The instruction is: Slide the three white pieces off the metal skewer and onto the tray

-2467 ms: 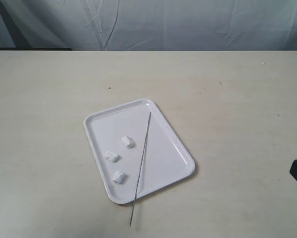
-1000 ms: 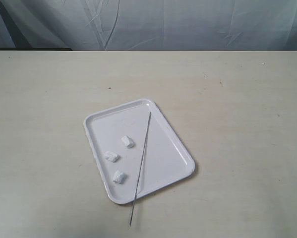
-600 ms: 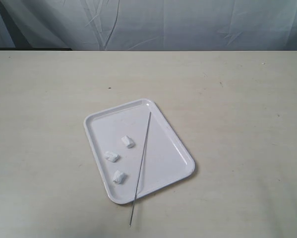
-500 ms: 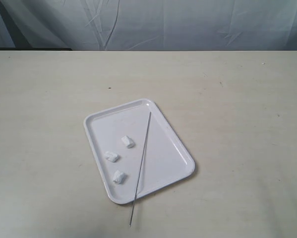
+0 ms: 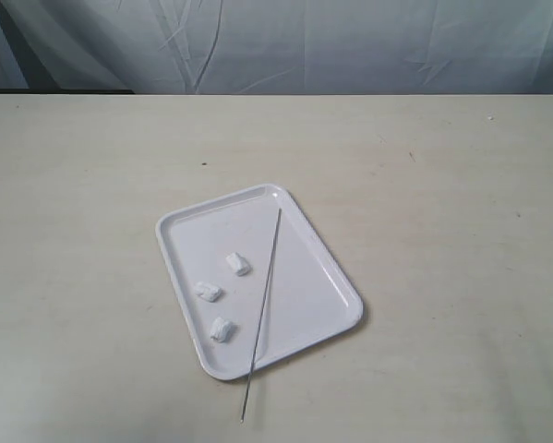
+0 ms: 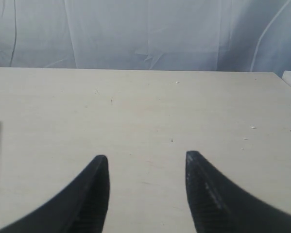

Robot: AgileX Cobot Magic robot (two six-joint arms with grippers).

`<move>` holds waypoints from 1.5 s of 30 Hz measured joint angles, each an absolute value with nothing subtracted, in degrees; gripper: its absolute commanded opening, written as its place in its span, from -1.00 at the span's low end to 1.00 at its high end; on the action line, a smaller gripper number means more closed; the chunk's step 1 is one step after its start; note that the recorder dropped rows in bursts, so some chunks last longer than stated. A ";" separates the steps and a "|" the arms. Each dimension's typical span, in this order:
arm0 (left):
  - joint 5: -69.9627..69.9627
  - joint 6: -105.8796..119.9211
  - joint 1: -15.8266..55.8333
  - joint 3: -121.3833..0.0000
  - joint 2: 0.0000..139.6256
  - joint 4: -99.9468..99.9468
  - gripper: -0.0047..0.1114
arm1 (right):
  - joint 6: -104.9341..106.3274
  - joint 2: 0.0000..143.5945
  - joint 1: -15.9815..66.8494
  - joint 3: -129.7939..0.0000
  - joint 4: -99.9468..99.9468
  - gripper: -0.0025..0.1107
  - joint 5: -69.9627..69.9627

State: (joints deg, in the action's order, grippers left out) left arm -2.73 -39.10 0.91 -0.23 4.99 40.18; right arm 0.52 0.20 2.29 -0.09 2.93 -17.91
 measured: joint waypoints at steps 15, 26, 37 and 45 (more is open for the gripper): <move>-13.46 4.71 0.91 -0.23 2.67 -1.20 -0.92 | 0.52 0.20 2.29 -0.09 2.93 -0.12 -17.91; -19.38 2.35 0.58 -0.23 0.30 -0.70 -0.92 | 0.52 0.20 2.29 -0.09 2.93 -0.12 -17.91; -19.58 1.62 -0.44 -0.23 0.30 -0.49 -0.92 | 0.54 0.20 2.29 -0.09 2.93 -0.12 -17.91; -19.58 1.62 -0.44 -0.23 0.30 0.00 -0.92 | 0.54 0.20 2.29 -0.09 2.93 -0.12 -17.91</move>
State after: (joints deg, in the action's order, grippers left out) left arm -19.58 1.62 -0.44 -0.23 0.30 0.00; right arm 0.54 0.20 2.29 -0.09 2.93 -17.91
